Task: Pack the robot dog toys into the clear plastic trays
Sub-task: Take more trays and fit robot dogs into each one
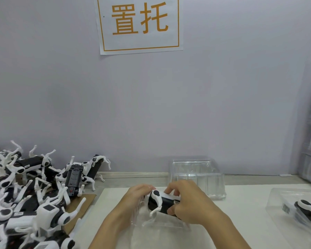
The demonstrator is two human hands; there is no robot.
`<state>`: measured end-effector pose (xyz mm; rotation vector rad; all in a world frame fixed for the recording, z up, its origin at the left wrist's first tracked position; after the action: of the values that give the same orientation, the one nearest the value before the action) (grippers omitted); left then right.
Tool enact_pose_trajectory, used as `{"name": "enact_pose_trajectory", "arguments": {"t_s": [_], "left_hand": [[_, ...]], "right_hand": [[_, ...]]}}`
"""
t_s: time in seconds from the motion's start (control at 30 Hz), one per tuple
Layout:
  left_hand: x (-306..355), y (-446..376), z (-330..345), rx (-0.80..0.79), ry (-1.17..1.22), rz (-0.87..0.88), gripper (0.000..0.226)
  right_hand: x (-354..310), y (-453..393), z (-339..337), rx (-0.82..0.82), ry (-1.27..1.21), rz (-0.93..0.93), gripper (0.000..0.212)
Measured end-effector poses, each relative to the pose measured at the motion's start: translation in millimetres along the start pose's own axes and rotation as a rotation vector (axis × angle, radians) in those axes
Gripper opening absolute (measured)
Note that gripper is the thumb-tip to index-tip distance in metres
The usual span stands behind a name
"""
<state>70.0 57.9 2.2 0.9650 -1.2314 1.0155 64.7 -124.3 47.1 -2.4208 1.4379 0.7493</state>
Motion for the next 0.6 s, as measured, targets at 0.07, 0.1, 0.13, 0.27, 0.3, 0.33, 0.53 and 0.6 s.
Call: {"name": "enact_pose_trajectory", "arguments": {"t_s": [0.07, 0.1, 0.13, 0.27, 0.3, 0.33, 0.53, 0.6], "left_hand": [[-2, -3, -2, 0.021, 0.007, -0.011, 0.027], [-2, -4, -3, 0.033, -0.002, -0.017, 0.028], [-2, -5, -4, 0.041, -0.023, -0.019, 0.03], [-2, -7, -6, 0.069, -0.087, -0.015, 0.038], [-2, -7, -6, 0.075, -0.091, -0.016, 0.038], [-3, -7, -7, 0.081, -0.097, -0.021, 0.035], [-4, -10, -12, 0.116, -0.275, -0.077, 0.019], [-1, -11, -9, 0.117, -0.369, -0.089, 0.024]], "right_hand": [[1, 0, 1, 0.013, 0.022, 0.001, 0.035], [1, 0, 1, 0.019, 0.033, 0.0, 0.035], [2, 0, 2, 0.025, 0.044, -0.001, 0.035], [2, 1, 3, 0.038, 0.078, -0.008, 0.038], [2, 0, 4, 0.041, 0.079, -0.01, 0.038], [3, 0, 4, 0.045, 0.079, -0.009, 0.039], [2, 0, 6, 0.024, 0.112, 0.034, 0.045], [2, 0, 7, 0.021, 0.128, 0.042, 0.047]]}}
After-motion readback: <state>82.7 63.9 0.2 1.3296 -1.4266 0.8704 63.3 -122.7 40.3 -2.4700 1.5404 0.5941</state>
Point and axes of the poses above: each hand's wrist, its own y-axis away from the middle knuckle, its own z-axis out of the palm, x = y × z, the point moved 3 cm from there along -y, towards the middle knuckle, and after that the axes turned 13 degrees about -x, right-handed, at the moved point
